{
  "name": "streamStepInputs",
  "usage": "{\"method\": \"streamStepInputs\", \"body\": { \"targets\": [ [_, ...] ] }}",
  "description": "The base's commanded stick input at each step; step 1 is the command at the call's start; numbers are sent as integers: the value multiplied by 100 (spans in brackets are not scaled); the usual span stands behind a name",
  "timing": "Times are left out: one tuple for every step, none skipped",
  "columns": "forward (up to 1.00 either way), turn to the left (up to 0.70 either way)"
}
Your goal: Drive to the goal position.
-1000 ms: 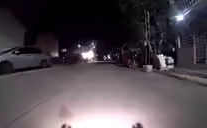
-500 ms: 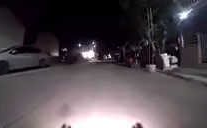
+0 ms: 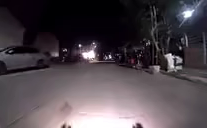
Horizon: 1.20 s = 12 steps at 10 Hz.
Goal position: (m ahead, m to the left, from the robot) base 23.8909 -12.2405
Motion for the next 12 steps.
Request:
{"method": "streamStepInputs", "body": {
  "targets": [
    [60, 0],
    [60, 0],
    [60, 0],
    [60, 0],
    [60, 0],
    [60, 0],
    [60, 0],
    [60, 0],
    [60, 0],
    [60, -1],
    [60, -11],
    [60, -15]
  ]
}}
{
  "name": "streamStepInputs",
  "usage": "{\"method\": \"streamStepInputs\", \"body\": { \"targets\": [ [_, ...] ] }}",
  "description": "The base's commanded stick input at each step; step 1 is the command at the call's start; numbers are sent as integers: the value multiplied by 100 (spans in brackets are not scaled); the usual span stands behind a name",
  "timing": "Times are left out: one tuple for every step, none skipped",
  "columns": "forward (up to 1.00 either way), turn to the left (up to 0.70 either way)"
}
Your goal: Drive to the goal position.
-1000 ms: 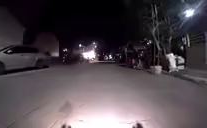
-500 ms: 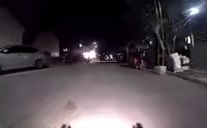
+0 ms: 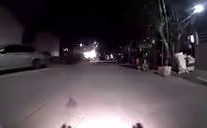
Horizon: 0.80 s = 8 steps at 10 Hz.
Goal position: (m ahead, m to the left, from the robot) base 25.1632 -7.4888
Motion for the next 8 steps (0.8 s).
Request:
{"method": "streamStepInputs", "body": {
  "targets": [
    [60, -15],
    [60, -15],
    [60, -8],
    [60, 0],
    [60, 0],
    [60, 0],
    [60, 0],
    [60, 0]
  ]
}}
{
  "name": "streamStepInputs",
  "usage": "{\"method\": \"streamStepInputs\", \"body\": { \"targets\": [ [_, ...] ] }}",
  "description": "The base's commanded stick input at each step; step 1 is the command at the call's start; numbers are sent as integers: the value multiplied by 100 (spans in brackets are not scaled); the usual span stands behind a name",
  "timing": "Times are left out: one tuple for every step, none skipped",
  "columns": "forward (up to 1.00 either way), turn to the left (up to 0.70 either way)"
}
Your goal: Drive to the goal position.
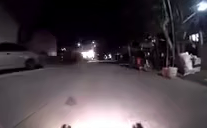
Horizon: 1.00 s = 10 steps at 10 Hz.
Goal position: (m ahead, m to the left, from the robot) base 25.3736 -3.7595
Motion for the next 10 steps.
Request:
{"method": "streamStepInputs", "body": {
  "targets": [
    [60, 0],
    [60, 0],
    [60, 0],
    [60, 0],
    [60, 0],
    [60, -4],
    [60, -12],
    [60, -15],
    [60, -15],
    [60, -15]
  ]
}}
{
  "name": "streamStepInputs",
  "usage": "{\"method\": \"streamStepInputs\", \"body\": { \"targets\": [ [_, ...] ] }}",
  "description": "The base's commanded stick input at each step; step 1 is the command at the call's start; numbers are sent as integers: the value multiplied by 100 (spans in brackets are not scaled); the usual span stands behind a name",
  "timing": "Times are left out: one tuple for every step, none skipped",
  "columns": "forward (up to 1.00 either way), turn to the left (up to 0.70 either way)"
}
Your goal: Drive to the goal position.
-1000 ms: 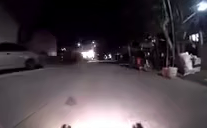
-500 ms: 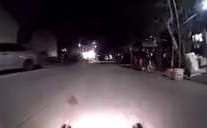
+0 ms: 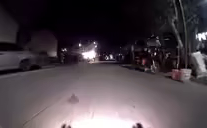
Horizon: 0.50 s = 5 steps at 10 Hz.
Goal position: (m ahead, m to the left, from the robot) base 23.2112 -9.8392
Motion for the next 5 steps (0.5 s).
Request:
{"method": "streamStepInputs", "body": {
  "targets": [
    [60, -15],
    [60, -15],
    [60, -15],
    [60, -15],
    [60, -15]
  ]
}}
